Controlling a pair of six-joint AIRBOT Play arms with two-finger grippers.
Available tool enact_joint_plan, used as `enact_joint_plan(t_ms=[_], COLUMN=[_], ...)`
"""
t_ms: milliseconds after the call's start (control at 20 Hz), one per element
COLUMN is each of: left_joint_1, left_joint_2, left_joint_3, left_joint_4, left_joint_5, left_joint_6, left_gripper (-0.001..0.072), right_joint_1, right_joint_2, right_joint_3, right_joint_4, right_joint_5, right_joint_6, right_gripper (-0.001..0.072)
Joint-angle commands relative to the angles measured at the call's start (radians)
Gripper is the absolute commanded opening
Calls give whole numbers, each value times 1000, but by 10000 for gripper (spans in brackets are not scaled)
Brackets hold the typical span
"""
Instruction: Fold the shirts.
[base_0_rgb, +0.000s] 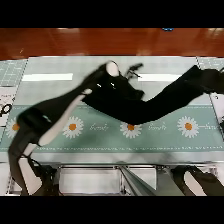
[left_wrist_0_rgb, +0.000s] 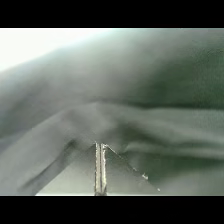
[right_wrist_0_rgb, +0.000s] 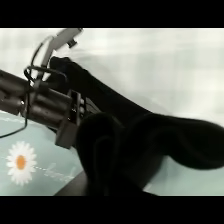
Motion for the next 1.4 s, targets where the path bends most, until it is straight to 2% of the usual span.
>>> enact_joint_plan(t_ms=[0,200,350,450,650,850,900,950,1000,1200,1300,1350], left_joint_1=[183,432,606,684,743,740,740,740,740,768,820,848], left_joint_2=[223,643,892,1004,1084,1076,1074,1070,1064,1048,1048,1048], left_joint_3=[-227,-712,-948,-1030,-1062,-1063,-1063,-1063,-1063,-1054,-1015,-997], left_joint_4=[-2,-2,-2,-2,-3,-3,-2,-2,-2,-2,-3,-3], left_joint_5=[-6,159,177,177,179,182,190,203,221,334,305,285], left_joint_6=[63,138,153,153,153,153,153,153,153,152,152,152], left_gripper=[16,17,17,17,17,17,17,17,17,17,17,17], right_joint_1=[157,389,501,546,596,614,618,622,627,522,426,386], right_joint_2=[-104,-359,-602,-742,-957,-1049,-1063,-1069,-1068,-986,-870,-798], right_joint_3=[1,79,228,333,506,535,535,535,535,535,534,529], right_joint_4=[84,146,187,212,247,307,330,338,332,278,85,-82], right_joint_5=[-179,-419,-468,-472,-471,-482,-474,-458,-427,-146,30,114], right_joint_6=[1,-18,-26,-26,-20,-15,-15,-16,-28,-27,16,58], right_gripper=[24,24,24,24,24,27,166,386,414,414,414,414])
